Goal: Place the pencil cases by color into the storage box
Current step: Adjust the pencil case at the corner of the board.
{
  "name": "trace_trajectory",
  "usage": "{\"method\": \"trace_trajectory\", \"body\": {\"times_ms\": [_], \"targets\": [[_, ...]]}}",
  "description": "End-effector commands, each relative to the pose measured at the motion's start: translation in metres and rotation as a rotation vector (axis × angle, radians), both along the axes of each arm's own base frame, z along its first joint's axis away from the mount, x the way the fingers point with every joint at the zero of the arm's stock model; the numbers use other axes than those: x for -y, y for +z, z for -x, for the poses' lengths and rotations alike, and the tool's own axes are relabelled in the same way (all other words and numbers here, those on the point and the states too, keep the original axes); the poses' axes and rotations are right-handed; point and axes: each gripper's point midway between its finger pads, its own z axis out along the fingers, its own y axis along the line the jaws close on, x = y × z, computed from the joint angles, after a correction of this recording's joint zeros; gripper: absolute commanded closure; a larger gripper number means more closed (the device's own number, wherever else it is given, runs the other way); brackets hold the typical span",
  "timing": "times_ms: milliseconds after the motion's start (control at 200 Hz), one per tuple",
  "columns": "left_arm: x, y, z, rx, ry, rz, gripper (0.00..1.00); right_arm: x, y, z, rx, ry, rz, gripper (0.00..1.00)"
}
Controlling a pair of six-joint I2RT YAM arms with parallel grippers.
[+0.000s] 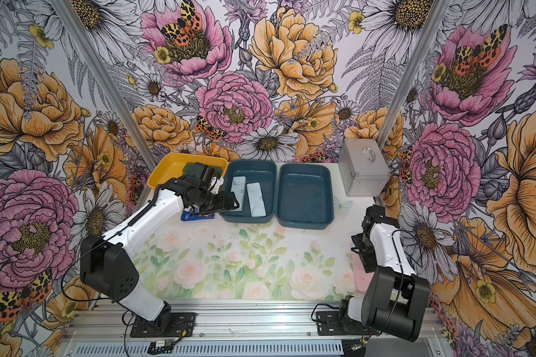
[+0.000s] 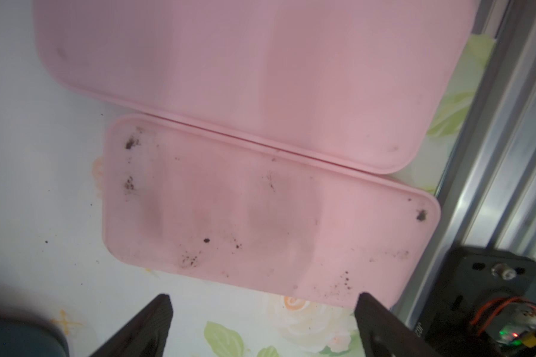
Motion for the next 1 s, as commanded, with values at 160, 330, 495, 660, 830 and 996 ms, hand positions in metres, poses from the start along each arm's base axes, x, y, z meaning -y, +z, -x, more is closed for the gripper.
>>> {"method": "trace_trajectory", "body": {"times_ms": [160,330,495,660,830,996], "targets": [[-0.002,0.007,-0.003,0.038,-0.017,0.025,0.01,0.019,-0.008,-0.001,-0.025,0.027,-0.009,0.04],[-0.002,0.006,-0.003,0.037,-0.017,0.025,0.01,0.020,-0.023,0.009,-0.058,0.010,-0.029,0.04],[-0.002,0.007,-0.002,0.037,-0.020,0.031,0.01,0.025,-0.031,0.014,-0.083,-0.017,-0.036,0.04],[-0.002,0.006,-0.002,0.032,-0.018,0.034,0.01,0.030,-0.037,0.012,-0.083,-0.024,-0.047,0.03],[0.000,0.005,-0.003,0.023,-0.020,0.040,0.01,0.023,-0.057,0.013,-0.146,0.018,-0.119,0.03],[0.001,0.003,-0.005,0.017,-0.019,0.042,0.01,0.008,-0.072,0.013,-0.201,0.083,-0.176,0.02]]}}
